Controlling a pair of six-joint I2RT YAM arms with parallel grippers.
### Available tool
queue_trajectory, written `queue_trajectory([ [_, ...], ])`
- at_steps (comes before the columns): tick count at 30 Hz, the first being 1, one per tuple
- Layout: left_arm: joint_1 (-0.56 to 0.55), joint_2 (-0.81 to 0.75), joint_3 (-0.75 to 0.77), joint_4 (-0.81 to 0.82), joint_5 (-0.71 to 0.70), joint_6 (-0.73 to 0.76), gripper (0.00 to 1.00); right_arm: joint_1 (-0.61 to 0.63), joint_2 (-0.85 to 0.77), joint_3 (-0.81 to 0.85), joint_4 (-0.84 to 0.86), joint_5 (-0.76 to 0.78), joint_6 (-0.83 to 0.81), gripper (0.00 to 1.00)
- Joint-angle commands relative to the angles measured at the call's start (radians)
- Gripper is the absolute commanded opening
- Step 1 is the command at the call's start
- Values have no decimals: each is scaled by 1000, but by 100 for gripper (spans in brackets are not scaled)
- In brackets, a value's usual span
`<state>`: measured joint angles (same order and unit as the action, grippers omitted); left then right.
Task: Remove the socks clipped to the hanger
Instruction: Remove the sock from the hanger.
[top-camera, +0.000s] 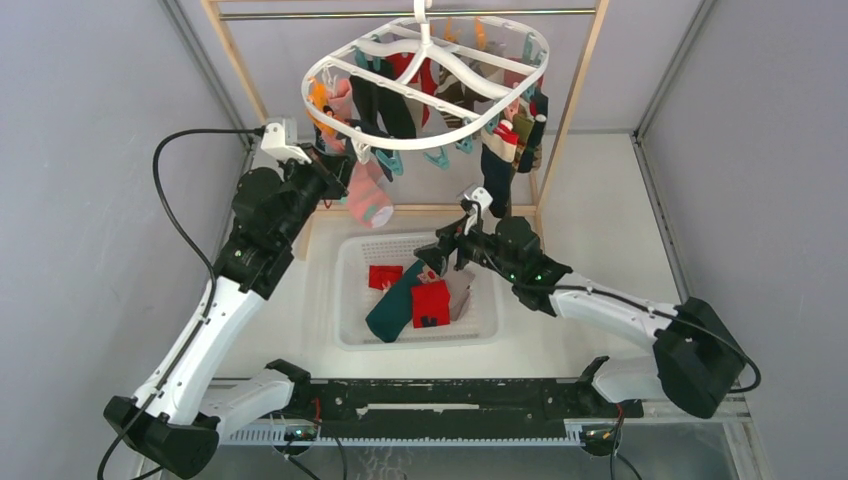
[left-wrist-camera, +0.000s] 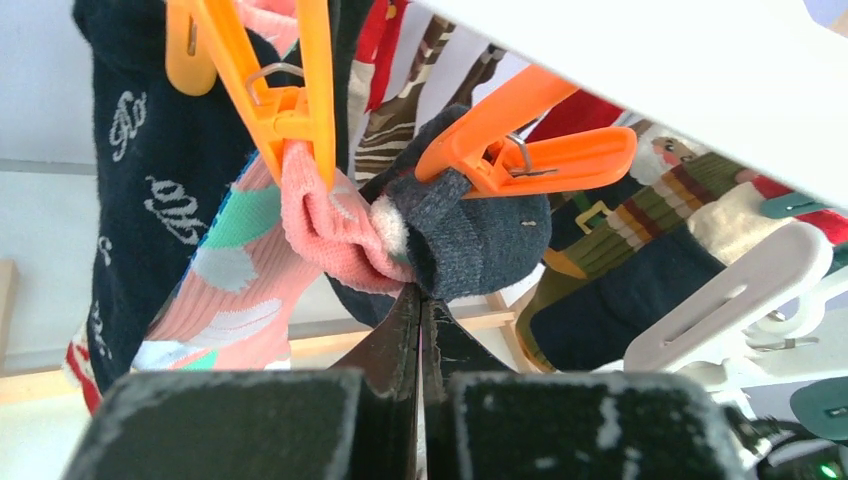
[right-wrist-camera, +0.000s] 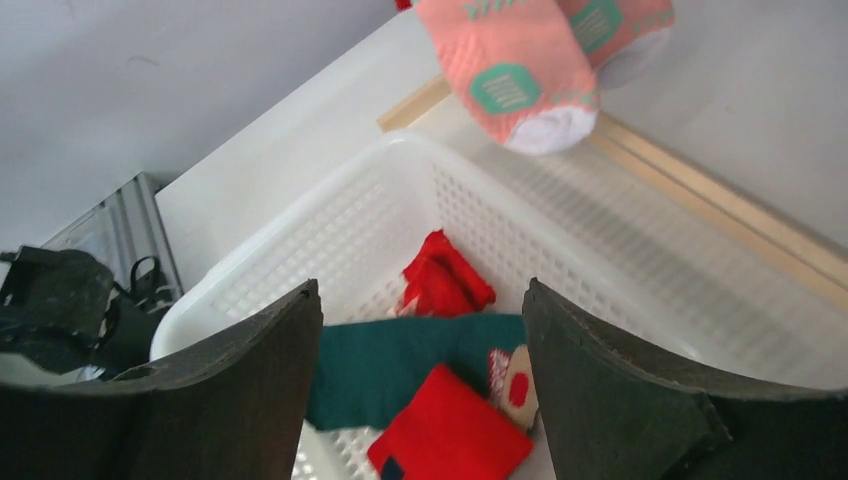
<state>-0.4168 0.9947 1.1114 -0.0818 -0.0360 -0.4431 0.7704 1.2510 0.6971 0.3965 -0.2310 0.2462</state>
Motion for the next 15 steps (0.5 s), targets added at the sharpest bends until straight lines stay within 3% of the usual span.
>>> queue_trajectory([
  [1, -5, -3, 84, 5, 63, -17, 0, -26, 82, 86, 140, -22, -57, 80],
  [15, -8, 12, 151, -25, 136, -43, 0, -81, 326, 209, 285, -138, -62, 82],
])
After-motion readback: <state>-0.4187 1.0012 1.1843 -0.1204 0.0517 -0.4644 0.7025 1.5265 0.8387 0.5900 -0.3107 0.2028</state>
